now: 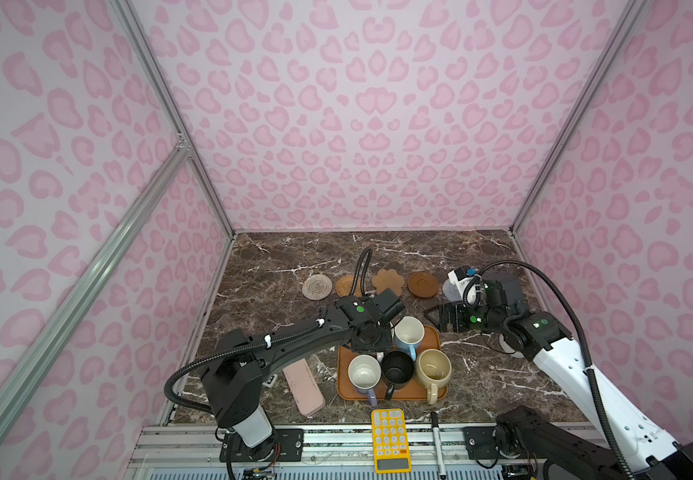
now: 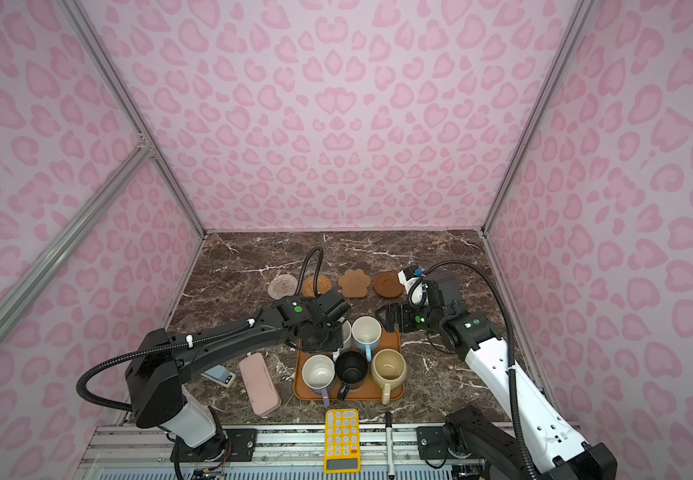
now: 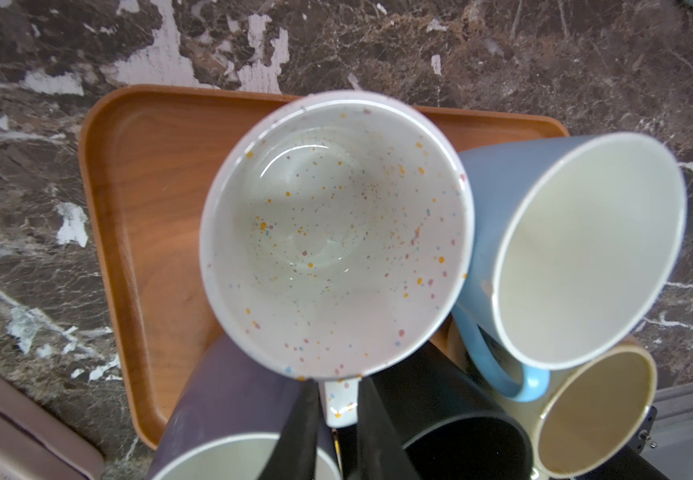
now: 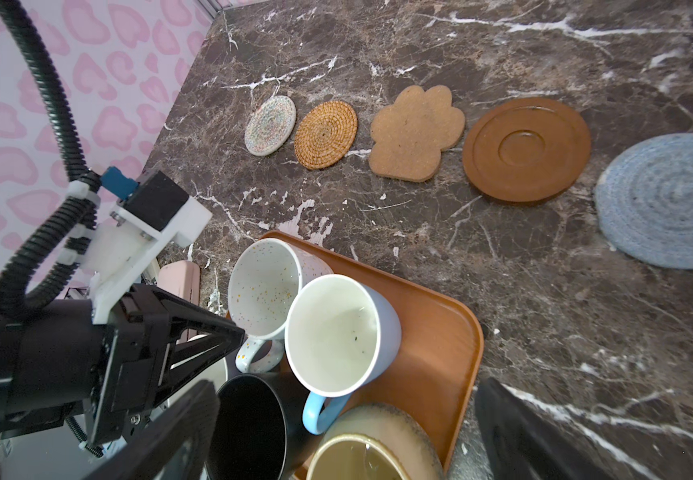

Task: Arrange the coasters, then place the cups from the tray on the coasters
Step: 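Move the left gripper over the white speckled mug while the right gripper draws back, then lower the left gripper into the white speckled mug rim and grip it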

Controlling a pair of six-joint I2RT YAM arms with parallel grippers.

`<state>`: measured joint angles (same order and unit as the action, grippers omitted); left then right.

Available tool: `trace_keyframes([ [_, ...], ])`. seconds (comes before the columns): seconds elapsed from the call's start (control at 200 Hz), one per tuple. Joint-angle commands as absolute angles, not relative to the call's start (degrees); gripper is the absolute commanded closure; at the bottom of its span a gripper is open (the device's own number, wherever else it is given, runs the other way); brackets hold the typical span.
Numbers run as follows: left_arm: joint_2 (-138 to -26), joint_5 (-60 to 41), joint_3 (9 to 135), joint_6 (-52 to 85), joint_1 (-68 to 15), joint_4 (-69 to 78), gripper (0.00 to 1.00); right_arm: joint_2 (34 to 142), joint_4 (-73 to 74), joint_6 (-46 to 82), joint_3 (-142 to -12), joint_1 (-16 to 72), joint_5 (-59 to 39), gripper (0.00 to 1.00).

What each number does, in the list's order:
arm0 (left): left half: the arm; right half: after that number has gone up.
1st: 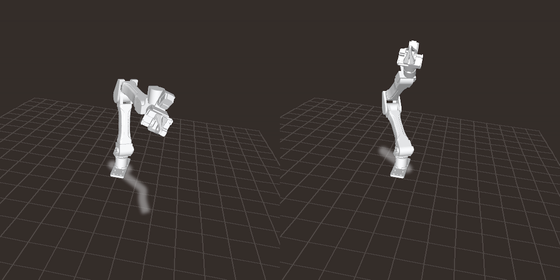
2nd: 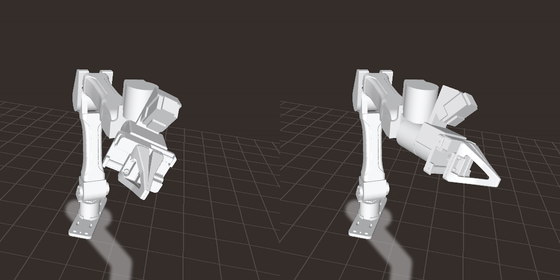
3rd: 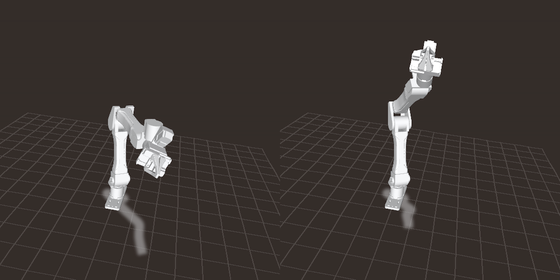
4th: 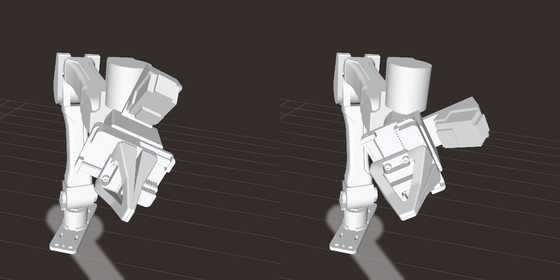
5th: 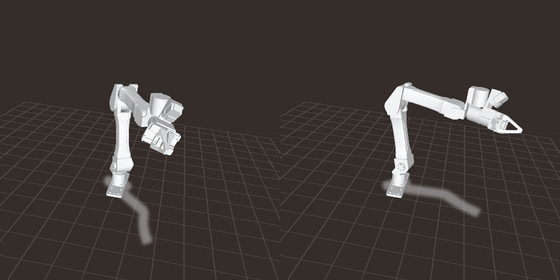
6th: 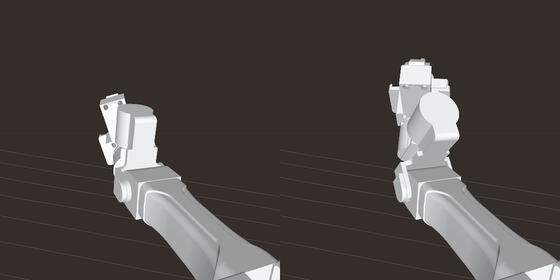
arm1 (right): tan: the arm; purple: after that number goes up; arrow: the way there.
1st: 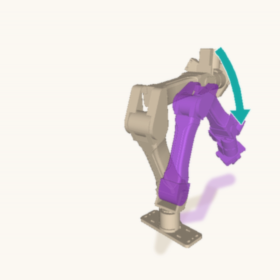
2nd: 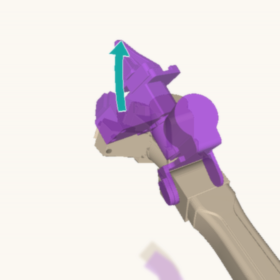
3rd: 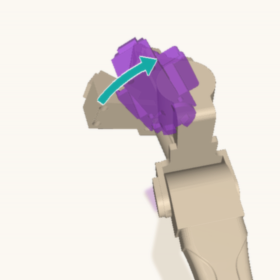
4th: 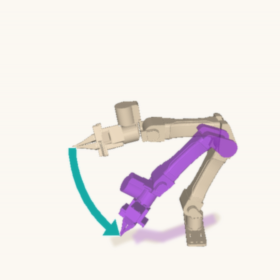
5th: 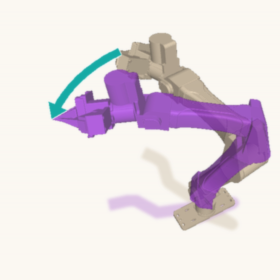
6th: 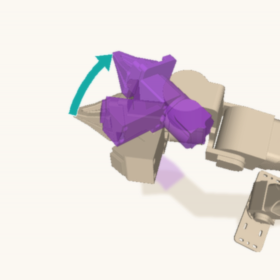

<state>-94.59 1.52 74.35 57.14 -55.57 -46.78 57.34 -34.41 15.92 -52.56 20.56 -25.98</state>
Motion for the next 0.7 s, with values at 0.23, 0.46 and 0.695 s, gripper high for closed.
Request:
trace_keyframes([
  [0.23,-95.0,0.8,72.8,57.2,-55.9,-45.8,0.77,56.7,-32.4,17.0,-51.2,20.5,-25.9,0.01],
  [0.46,-95.7,1.3,73.0,57.0,-56.3,-45.7,0.77,56.9,-32.0,17.2,-50.8,20.4,-25.9,0.01],
  [0.695,-98.0,2.8,74.5,56.8,-57.6,-46.8,0.77,57.0,-32.2,17.0,-50.7,20.4,-25.4,0.01],
])
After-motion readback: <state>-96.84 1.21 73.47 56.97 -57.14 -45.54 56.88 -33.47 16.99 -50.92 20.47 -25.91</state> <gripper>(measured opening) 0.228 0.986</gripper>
